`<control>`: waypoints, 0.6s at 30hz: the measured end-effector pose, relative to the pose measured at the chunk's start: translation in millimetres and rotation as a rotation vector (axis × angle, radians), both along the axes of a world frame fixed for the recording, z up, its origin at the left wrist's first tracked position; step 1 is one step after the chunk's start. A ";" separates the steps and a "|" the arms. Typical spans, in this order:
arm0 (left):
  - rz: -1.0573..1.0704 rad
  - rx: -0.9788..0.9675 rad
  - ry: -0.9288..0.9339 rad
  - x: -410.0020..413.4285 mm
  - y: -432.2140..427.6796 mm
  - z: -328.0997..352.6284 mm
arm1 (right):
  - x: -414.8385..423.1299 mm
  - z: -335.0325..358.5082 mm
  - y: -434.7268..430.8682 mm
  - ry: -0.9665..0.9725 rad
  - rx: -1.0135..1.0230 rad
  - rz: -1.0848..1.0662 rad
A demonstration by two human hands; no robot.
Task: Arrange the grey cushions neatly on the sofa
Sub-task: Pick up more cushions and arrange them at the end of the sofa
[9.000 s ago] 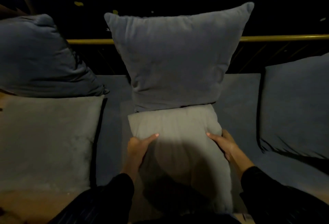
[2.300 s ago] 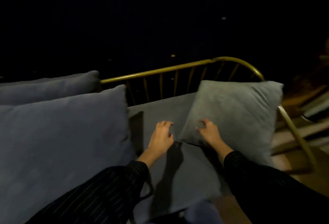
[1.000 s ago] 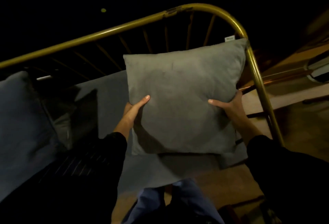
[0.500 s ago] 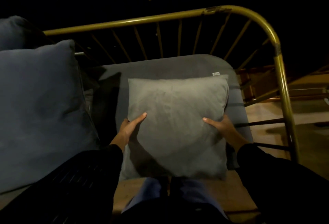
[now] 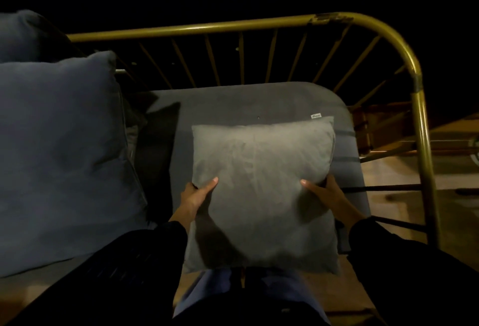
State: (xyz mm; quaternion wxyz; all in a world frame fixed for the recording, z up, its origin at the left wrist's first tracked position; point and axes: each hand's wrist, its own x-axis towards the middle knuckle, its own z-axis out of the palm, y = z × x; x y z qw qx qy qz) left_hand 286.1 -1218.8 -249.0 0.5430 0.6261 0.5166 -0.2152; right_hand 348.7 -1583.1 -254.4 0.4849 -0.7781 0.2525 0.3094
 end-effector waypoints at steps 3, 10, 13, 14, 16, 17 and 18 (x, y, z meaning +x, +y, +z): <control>-0.167 0.144 -0.021 16.5 -9.6 25.2 | 14.3 27.3 36.9 -0.004 -0.229 0.037; -0.304 0.627 -0.632 17.4 56.9 147.9 | 43.0 97.5 196.1 -0.306 -0.273 0.175; -0.276 0.893 -0.769 -8.5 129.4 195.2 | 34.7 125.7 303.9 -0.338 -0.002 0.322; -0.276 0.999 -0.773 -18.1 155.2 207.6 | 29.0 135.2 338.3 -0.342 0.083 0.346; -0.264 1.123 -0.724 -35.6 208.6 221.0 | 14.4 152.4 397.9 -0.324 0.208 0.377; -0.261 1.144 -0.683 -43.0 234.5 225.2 | 6.8 159.2 422.1 -0.315 0.245 0.390; -0.251 1.148 -0.633 -49.6 260.3 226.1 | -0.3 164.4 442.9 -0.313 0.276 0.397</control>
